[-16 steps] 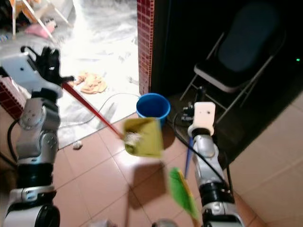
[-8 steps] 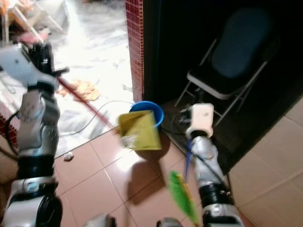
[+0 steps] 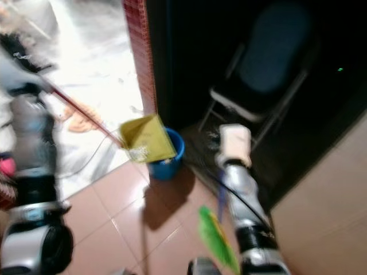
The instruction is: Sweep floor
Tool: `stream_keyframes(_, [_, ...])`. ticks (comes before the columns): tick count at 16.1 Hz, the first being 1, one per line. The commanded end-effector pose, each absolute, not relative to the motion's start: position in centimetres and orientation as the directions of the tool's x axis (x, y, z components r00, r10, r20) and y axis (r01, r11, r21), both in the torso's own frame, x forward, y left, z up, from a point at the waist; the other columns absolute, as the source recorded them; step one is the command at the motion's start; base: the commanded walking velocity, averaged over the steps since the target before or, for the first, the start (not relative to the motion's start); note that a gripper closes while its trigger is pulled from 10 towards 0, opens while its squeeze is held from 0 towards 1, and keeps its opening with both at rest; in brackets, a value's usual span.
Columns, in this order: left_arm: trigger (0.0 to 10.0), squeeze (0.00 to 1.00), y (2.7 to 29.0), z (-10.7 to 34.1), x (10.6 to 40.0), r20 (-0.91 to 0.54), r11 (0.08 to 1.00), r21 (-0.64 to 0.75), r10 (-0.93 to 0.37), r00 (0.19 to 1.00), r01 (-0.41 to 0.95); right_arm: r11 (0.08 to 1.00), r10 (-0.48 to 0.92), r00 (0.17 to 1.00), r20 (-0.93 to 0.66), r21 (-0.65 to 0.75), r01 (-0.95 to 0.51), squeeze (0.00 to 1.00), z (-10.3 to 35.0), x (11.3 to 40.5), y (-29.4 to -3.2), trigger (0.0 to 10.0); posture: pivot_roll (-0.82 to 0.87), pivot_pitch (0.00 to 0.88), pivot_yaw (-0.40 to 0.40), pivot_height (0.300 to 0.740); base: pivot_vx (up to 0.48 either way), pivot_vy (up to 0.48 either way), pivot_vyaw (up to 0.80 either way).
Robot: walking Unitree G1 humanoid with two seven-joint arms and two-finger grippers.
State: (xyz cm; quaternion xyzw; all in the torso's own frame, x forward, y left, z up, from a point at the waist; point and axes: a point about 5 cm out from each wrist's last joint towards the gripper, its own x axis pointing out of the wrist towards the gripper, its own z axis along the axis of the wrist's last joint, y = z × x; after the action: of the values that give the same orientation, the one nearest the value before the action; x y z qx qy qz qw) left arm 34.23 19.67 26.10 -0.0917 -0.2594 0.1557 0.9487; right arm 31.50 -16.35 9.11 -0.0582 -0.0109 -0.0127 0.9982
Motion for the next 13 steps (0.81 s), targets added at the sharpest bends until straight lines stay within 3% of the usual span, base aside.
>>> stream_keyframes(1, [10.0,0.0,19.94,28.58,33.72,0.555,0.93,-0.291,0.354,0.753,-0.223,0.993,0.003,0.997,0.082,-0.114,0.007,0.0,10.59,32.07,-15.47,10.0,-0.07,0.0,0.006,0.74,0.424,0.0,0.0])
stream_keyframes(3, [10.0,0.0,19.85,28.63,33.57,0.568,0.926,-0.266,0.374,0.733,-0.267,0.993,0.0,0.997,0.081,-0.115,0.01,0.0,10.53,32.02,-15.52,10.0,-0.07,0.0,0.007,0.74,0.424,0.0,0.0])
stream_keyframes(9, [10.0,0.0,19.8,28.73,33.43,0.601,0.926,-0.202,0.374,0.707,-0.318,0.993,0.006,0.997,0.078,-0.118,0.004,0.0,10.47,32.03,-15.43,10.0,-0.06,0.0,0.002,0.74,0.346,0.327,0.0])
stream_keyframes(11, [10.0,0.0,19.63,28.58,33.31,0.613,0.924,-0.177,0.373,0.697,-0.339,0.993,0.006,0.997,0.078,-0.12,0.003,0.0,10.48,32.01,-15.45,10.0,-0.06,0.0,0.002,0.74,0.283,0.386,0.0])
stream_keyframes(13, [10.0,0.0,19.38,28.51,33.29,0.626,0.922,-0.145,0.367,0.688,-0.36,0.993,0.007,0.997,0.078,-0.119,0.002,0.0,10.48,32.01,-15.5,10.0,-0.07,0.0,0.001,0.74,0.0,0.0,0.0])
